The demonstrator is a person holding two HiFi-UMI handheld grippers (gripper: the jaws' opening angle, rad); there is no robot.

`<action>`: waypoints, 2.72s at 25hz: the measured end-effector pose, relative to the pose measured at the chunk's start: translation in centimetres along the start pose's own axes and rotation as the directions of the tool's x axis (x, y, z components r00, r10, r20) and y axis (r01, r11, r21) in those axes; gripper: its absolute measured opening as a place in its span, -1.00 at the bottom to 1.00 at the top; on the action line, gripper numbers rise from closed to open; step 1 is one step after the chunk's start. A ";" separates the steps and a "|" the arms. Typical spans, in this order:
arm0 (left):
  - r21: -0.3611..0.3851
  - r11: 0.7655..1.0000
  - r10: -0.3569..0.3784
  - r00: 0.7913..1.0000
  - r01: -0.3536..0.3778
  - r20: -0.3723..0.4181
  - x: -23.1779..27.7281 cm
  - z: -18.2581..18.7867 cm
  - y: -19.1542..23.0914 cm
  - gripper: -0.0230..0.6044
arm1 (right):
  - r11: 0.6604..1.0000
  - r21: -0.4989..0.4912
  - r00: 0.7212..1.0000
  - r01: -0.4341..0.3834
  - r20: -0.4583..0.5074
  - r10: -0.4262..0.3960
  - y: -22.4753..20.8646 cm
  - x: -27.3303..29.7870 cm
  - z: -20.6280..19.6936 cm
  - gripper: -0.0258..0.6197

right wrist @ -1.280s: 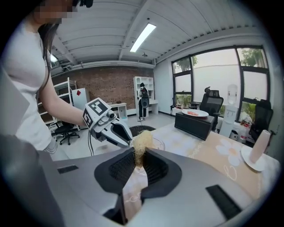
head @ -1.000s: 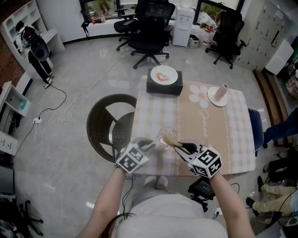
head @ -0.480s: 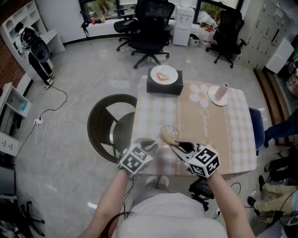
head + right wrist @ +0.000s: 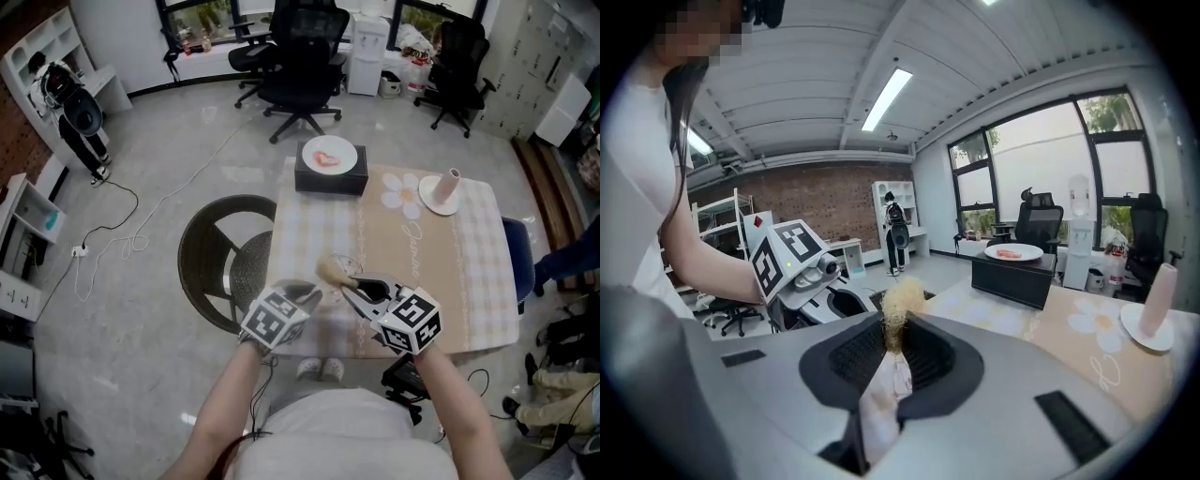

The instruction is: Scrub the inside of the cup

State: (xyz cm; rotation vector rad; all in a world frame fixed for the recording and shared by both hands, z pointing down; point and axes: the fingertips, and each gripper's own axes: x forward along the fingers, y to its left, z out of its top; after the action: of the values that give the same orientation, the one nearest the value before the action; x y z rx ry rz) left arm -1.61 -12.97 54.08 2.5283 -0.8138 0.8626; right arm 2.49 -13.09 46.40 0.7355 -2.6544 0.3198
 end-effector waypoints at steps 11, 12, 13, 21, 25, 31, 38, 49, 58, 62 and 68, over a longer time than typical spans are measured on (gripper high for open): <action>-0.134 0.989 -0.063 0.998 0.066 0.020 0.2 0.7 0.6 -0.76 | 0.961 0.243 0.983 -0.135 0.157 0.098 -1.4 -1.9 1.0 -0.76; -0.150 0.986 -0.070 0.997 0.072 0.019 0.2 0.8 0.7 -0.76 | 0.957 0.250 0.981 -0.147 0.163 0.108 -1.4 -2.0 1.0 -0.76; -0.167 0.983 -0.077 0.997 0.079 0.018 0.2 0.8 0.9 -0.76 | 0.955 0.251 0.979 -0.159 0.162 0.120 -1.4 -1.9 1.0 -0.76; -0.245 0.962 -0.118 0.993 0.121 0.029 -0.1 1.5 2.3 -0.76 | 0.947 0.221 0.971 -0.233 0.102 0.215 -0.8 -1.2 0.3 -0.76; -0.243 0.963 -0.119 0.993 0.120 0.018 -0.2 1.8 2.5 -0.76 | 0.942 0.209 0.964 -0.263 0.103 0.246 -0.4 -0.9 0.7 -0.76; -0.246 0.961 -0.127 0.992 0.126 0.013 0.0 1.7 2.6 -0.76 | 0.964 0.200 0.984 -0.177 0.000 0.180 -1.7 -0.2 -1.5 -0.76; -0.274 0.953 -0.128 0.992 0.129 0.022 -0.1 2.0 3.1 -0.76 | 0.971 0.179 0.978 -0.157 -0.106 0.178 -1.6 0.2 -3.6 -0.76; -0.316 0.940 -0.121 0.992 0.124 0.030 0.0 1.9 3.7 -0.76 | 0.983 0.089 0.953 -0.163 -0.245 0.180 -0.9 0.8 -6.2 -0.76; -0.298 0.948 -0.111 0.994 0.109 0.010 -0.1 1.4 4.1 -0.76 | 0.975 -0.017 0.933 -0.220 -0.297 0.205 0.0 0.4 -6.6 -0.76; -0.249 0.965 -0.089 0.996 0.083 -0.014 -0.3 1.2 4.3 -0.76 | 0.974 -0.002 0.958 -0.228 -0.179 0.224 -0.6 -0.6 -4.4 -0.76; -0.228 0.970 -0.090 0.996 0.082 -0.025 -0.1 0.7 4.5 -0.76 | 0.980 0.008 0.978 -0.199 -0.062 0.199 -2.4 -1.0 -1.7 -0.76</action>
State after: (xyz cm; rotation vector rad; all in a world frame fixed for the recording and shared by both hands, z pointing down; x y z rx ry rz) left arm -4.13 -16.77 54.08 2.3242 -0.7404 0.7389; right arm 5.04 -14.11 47.77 0.4519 -2.6723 0.3918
